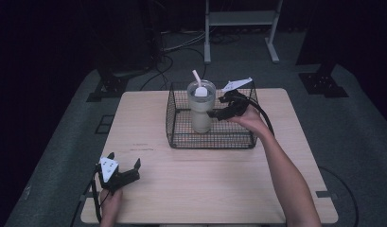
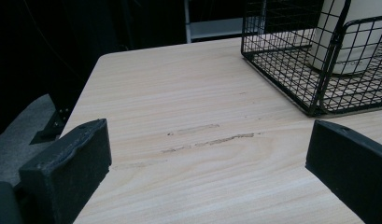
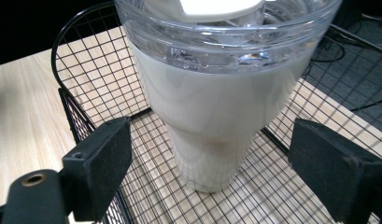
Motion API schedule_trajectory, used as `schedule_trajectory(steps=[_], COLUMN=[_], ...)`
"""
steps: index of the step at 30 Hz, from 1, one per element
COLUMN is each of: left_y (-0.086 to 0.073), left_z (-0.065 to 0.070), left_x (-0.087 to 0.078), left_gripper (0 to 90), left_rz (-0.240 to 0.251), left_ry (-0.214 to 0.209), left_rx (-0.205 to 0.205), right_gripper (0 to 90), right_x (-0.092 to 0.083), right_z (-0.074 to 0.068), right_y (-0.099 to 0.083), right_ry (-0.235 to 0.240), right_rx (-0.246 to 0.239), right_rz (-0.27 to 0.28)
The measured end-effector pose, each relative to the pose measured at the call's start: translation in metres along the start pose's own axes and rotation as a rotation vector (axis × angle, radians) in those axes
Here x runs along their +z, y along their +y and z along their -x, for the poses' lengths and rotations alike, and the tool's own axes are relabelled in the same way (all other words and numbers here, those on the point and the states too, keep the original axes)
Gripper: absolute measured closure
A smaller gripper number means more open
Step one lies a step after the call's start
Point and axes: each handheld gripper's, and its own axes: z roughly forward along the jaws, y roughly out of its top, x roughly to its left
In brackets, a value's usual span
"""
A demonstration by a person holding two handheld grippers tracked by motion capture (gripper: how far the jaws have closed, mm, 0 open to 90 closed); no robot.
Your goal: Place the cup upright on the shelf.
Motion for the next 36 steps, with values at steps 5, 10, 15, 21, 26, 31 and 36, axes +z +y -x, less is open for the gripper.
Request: schedule_trajectory(steps=[5, 10, 15, 21, 26, 31, 36], left_y=[0.0, 0.0, 0.0, 0.0, 0.0, 0.0, 0.0], left_z=[0.0, 0.0, 0.0, 0.0, 0.0, 0.0, 0.001], left_x=[0.001, 0.001, 0.002, 0.002, 0.002, 0.002, 0.002], left_gripper=[0.0, 0.0, 0.0, 0.0, 0.0, 0.0, 0.0], left_rz=[0.003, -0.001, -0.005, -0.007, -0.008, -0.009, -0.01], left_ry=[0.0, 0.0, -0.002, -0.001, -0.001, 0.0, 0.0], left_rx=[-0.002, -0.003, -0.001, -0.001, 0.001, -0.001, 0.002], right_gripper=[12.9, 13.0, 13.1, 13.0, 13.2, 13.2, 13.3], right_x=[-0.011, -0.024, -0.037, -0.048, -0.057, -0.062, -0.066], right_z=[0.0, 0.001, 0.0, 0.0, -0.002, -0.002, -0.004], right_y=[0.0, 0.0, 0.0, -0.001, -0.006, -0.013, -0.016], right_ry=[-0.012, -0.019, -0.022, -0.024, -0.029, -0.023, -0.026], right_rx=[-0.007, -0.007, -0.004, -0.009, -0.001, 0.008, 0.003], right_rz=[-0.003, 0.012, 0.019, 0.027, 0.044, 0.045, 0.045])
